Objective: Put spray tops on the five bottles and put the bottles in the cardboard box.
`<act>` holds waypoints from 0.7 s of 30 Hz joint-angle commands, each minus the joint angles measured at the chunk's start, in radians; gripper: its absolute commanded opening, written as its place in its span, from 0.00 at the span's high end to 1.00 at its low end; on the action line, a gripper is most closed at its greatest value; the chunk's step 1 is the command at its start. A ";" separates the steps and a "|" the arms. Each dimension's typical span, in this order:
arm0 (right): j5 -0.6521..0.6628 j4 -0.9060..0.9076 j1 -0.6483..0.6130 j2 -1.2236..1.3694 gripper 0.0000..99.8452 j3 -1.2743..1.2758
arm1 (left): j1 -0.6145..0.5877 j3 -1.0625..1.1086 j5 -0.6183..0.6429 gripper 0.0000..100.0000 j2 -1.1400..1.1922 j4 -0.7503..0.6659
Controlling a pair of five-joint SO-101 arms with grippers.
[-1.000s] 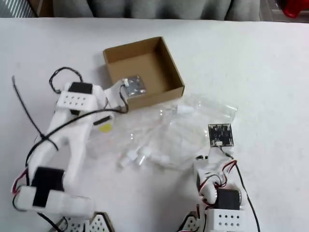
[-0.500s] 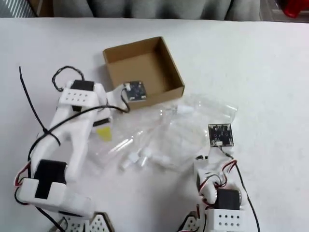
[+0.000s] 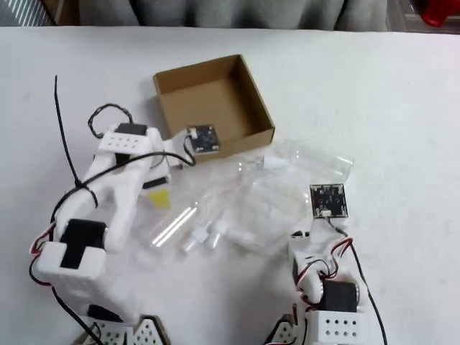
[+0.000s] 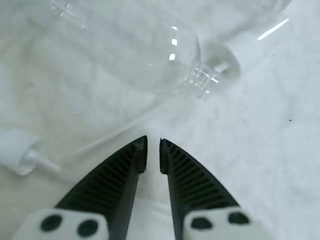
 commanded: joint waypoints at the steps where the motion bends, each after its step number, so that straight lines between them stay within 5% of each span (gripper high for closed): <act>1: 0.009 -0.019 0.007 -0.007 0.98 0.009 | -0.008 -0.017 0.008 0.79 -0.010 -0.028; 10: 0.009 -0.018 0.007 -0.007 0.98 0.009 | -0.021 -0.026 0.017 0.90 -0.018 -0.026; 21: 0.009 -0.018 0.007 -0.007 0.98 0.009 | -0.147 -0.069 0.249 0.90 -0.099 0.017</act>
